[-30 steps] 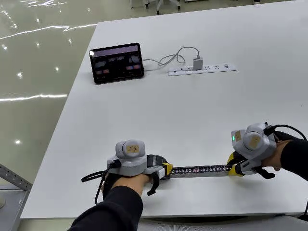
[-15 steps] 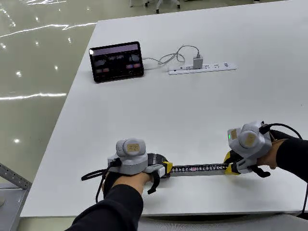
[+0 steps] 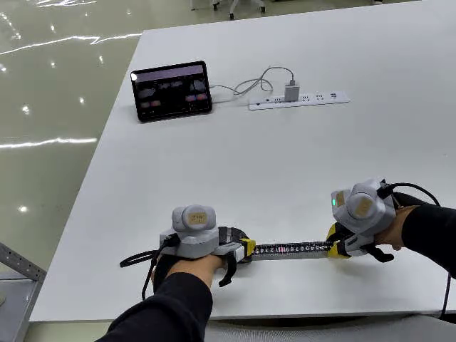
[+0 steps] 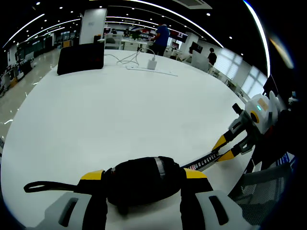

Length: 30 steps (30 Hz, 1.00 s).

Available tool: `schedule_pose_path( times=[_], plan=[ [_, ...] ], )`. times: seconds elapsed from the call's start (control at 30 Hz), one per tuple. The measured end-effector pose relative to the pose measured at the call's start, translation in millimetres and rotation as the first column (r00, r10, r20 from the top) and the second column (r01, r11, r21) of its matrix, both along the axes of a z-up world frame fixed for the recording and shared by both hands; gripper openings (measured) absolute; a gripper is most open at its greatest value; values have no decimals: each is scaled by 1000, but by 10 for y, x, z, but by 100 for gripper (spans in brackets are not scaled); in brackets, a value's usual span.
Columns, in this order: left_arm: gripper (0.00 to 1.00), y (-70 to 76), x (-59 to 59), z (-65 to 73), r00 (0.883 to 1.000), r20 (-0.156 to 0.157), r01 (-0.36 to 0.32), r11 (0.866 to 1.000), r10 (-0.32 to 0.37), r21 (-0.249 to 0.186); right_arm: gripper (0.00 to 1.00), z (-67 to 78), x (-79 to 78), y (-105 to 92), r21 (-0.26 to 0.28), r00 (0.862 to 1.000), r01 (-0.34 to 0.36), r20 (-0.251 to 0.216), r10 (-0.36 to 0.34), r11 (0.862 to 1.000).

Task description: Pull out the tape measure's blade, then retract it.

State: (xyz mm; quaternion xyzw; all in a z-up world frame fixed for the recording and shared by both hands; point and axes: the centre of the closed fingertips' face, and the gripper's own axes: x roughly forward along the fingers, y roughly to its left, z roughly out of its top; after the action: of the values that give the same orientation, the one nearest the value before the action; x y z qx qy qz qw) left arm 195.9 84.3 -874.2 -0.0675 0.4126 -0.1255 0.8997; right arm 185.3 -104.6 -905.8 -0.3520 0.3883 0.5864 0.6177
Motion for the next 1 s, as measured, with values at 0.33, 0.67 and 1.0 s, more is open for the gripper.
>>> schedule_pose_path(
  times=[0.33, 0.67, 1.0],
  plan=[
    [57, 0, 2, -2, 1000, 0, -2, 1000, 2, -4, 11, -1, 10, 64, 8, 1000, 1, -4, -1, 1000],
    [57, 2, 3, -6, 1000, 0, -6, 1000, 6, -8, 11, -9, 14, 126, 3, 1000, -4, 9, 4, 1000],
    [57, 5, 5, -13, 1000, -2, -4, 1000, 4, -8, 11, -16, 0, 154, 5, 1000, 10, -2, -10, 1000]
  ],
)
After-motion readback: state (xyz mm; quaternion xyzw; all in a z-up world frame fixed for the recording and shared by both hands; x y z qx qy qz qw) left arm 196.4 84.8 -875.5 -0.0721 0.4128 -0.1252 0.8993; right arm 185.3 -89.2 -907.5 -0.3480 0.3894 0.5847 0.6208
